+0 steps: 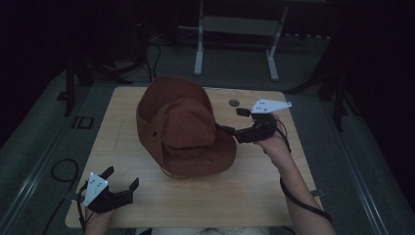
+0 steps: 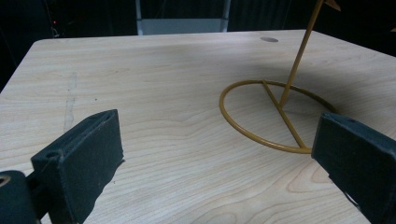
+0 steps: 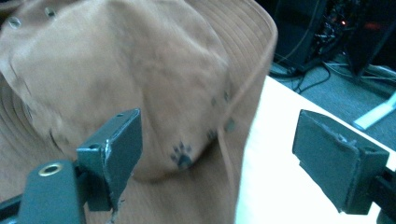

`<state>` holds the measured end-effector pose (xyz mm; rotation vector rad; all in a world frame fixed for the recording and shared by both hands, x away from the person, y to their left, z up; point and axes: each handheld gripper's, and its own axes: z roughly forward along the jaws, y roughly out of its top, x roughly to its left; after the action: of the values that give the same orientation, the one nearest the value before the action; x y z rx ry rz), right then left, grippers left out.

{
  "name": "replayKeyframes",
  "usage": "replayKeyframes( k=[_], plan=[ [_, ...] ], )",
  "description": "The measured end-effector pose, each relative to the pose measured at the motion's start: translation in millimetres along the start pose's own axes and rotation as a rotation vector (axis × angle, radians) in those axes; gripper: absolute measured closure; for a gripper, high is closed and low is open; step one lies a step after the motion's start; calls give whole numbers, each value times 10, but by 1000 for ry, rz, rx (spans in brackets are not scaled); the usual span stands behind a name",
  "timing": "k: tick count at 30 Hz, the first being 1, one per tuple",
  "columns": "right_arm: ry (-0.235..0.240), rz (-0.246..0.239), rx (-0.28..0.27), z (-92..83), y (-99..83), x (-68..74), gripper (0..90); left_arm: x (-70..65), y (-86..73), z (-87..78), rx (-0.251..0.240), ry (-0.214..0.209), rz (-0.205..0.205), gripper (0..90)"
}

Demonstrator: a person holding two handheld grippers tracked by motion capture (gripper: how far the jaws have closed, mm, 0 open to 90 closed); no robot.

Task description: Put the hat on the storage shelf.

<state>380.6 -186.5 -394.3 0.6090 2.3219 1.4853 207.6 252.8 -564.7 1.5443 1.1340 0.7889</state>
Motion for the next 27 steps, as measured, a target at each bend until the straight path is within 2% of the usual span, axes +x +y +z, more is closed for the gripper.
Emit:
replayKeyframes(
  k=[7, 12, 18, 24, 27],
  plan=[
    [-34, 27, 21, -129, -269, -120, 160, 0, -5, 14, 9, -1, 6, 27],
    [-67, 37, 72, -119, -522, -187, 156, 12, -8, 4, 10, 5, 1, 27],
    [-91, 60, 98, -122, -781, -243, 155, 11, -14, 14, 22, 8, 11, 27],
    [-90, 63, 113, -135, -1001, -260, 151, 10, -13, 13, 22, 9, 9, 27],
    [-85, 80, 128, -141, -1114, -256, 151, 15, -14, 10, 22, 11, 8, 27]
  ],
)
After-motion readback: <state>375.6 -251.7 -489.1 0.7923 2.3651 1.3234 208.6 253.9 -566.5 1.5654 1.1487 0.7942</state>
